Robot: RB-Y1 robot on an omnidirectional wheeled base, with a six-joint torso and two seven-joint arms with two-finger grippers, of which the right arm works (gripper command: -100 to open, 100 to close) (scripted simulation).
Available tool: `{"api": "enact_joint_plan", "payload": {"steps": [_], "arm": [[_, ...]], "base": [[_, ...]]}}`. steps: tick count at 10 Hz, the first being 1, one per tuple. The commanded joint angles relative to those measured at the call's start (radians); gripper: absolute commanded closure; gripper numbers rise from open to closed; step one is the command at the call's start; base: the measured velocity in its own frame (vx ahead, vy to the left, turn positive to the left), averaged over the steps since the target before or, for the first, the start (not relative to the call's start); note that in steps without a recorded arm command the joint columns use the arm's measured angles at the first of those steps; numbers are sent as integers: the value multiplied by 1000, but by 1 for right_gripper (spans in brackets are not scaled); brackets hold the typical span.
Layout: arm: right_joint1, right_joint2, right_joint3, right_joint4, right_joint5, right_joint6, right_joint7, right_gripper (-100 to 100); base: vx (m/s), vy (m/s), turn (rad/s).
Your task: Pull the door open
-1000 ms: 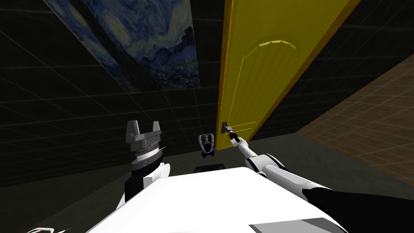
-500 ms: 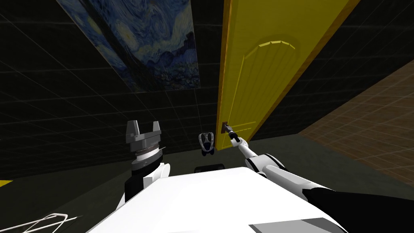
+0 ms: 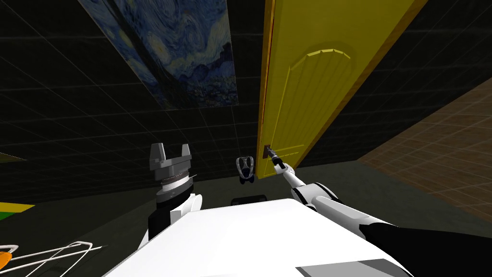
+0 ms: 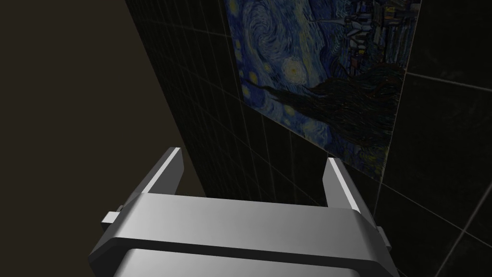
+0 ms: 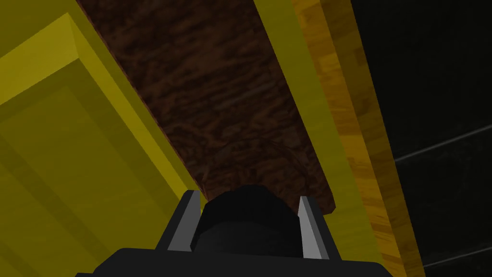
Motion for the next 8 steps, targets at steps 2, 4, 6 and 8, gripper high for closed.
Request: {"api": "enact_joint_plan", "payload": {"steps": [2, 4, 6, 8], "arm": [[0, 7, 2, 1, -13, 0, -64, 100], [0, 8, 2, -1, -32, 3, -126, 100], [0, 9, 1, -2, -42, 4, -177, 100], [0, 10, 1, -4, -52, 6, -223, 100]], "base": [[-50, -38, 58], [-48, -29, 57], [-42, -30, 50], [-34, -29, 44]]}}
